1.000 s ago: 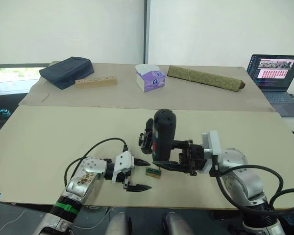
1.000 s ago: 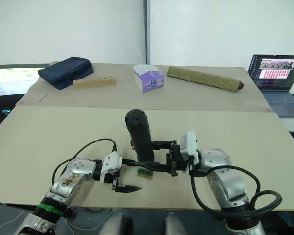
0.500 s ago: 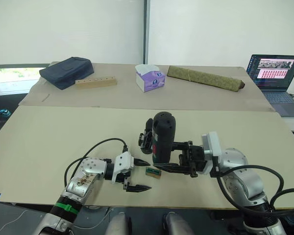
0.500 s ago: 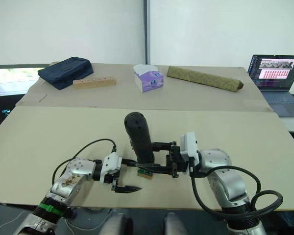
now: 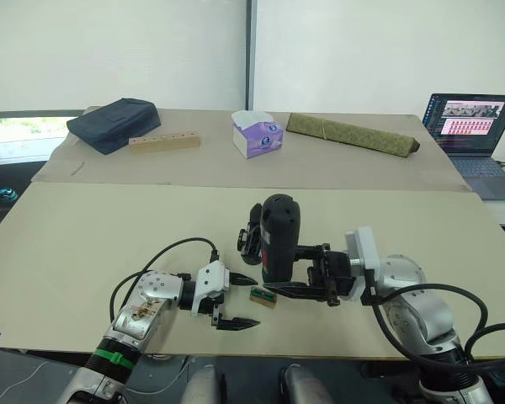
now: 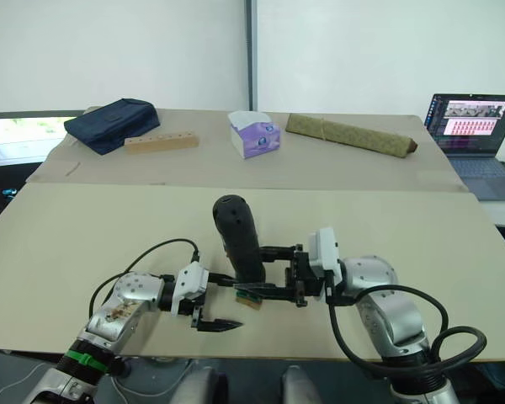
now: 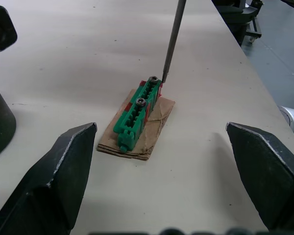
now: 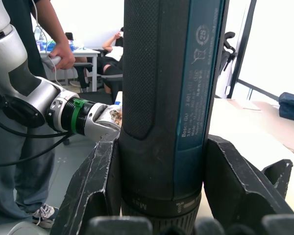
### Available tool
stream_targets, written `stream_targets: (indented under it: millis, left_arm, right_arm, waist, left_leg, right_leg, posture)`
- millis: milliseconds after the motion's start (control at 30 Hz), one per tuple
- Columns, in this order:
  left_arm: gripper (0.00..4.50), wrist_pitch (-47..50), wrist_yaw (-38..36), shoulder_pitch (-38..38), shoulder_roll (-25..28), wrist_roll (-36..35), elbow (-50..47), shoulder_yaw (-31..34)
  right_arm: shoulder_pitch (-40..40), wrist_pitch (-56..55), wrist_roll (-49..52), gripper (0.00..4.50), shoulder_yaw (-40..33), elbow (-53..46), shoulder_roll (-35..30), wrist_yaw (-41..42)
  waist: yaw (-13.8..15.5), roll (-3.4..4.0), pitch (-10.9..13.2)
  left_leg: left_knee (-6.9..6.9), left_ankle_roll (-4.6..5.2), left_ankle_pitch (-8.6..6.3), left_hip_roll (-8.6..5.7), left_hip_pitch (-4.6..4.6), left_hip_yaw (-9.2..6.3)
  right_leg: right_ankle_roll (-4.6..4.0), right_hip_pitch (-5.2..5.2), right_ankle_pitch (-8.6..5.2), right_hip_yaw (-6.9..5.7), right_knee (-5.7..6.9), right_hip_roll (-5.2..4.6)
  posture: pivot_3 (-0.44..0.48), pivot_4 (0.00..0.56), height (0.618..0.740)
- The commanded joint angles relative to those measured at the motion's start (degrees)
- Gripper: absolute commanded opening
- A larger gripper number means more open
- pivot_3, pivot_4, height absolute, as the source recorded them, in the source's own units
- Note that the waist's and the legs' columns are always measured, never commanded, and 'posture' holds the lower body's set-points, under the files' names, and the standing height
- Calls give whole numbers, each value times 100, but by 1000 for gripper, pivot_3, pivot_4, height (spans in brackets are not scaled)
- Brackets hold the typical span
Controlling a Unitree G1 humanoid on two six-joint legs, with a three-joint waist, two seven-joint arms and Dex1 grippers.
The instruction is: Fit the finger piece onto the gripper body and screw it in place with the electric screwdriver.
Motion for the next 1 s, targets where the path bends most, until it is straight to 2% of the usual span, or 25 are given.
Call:
stream_targets:
  millis: [33, 533, 1000]
  left_arm:
    - [4500, 128, 25, 140, 24, 64, 128, -147]
    - [4500, -73, 38, 149, -8, 107, 373, -132]
    - [4500, -306, 24, 231, 38, 123, 582, -90]
  right_arm:
    - [-77, -1, 237, 1907, -67, -217, -27, 43]
    - [-311, 99, 457, 1907, -276, -298, -86, -92]
    - [-472, -52, 197, 1907, -63, 18, 106, -57]
  waist:
    - [0, 0, 0]
    - [-14, 7, -7]
    - [-36, 23, -45]
  left_leg:
    - [0, 0, 0, 0, 0, 0]
    - [0, 0, 0, 0, 1, 0]
    - [-1, 0, 0, 1, 5, 0]
  right_leg:
    - [0, 0, 0, 0, 0, 0]
    - [0, 1, 0, 1, 1, 0]
    - [0, 2, 0, 1, 0, 0]
  posture:
    - [0, 150, 740]
    - [0, 150, 740]
    - [0, 150, 740]
